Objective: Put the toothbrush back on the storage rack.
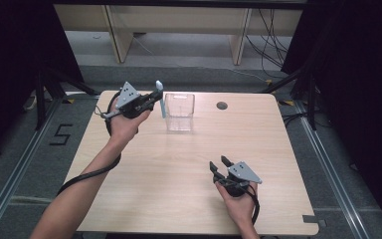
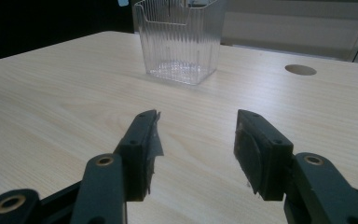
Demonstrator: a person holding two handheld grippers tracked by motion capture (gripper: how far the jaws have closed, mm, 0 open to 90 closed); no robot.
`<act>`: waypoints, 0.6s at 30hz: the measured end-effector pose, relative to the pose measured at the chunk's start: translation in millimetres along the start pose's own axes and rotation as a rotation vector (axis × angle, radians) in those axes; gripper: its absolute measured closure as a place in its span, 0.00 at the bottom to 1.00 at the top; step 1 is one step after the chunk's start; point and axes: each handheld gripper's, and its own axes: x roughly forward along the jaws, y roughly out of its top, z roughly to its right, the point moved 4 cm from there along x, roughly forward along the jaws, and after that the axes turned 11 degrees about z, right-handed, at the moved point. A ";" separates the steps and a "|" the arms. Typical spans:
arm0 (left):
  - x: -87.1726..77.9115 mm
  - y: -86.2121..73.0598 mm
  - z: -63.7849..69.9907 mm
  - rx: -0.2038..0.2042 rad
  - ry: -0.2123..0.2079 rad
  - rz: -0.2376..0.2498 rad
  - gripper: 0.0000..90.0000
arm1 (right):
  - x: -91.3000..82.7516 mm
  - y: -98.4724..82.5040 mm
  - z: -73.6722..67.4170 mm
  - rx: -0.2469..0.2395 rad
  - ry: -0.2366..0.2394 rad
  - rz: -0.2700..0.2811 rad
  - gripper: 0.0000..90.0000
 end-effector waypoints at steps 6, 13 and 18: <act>5.2 5.0 -3.4 0.002 0.005 0.011 0.95 | 0.1 -0.1 -0.1 -0.009 0.006 -0.005 0.55; 8.7 1.2 -8.7 -0.004 0.020 0.016 0.95 | 0.4 -0.8 -0.9 -0.003 0.006 -0.005 0.55; 12.6 1.6 -9.2 -0.001 0.019 0.022 0.95 | 0.9 -0.9 -1.4 0.012 0.006 -0.004 0.55</act>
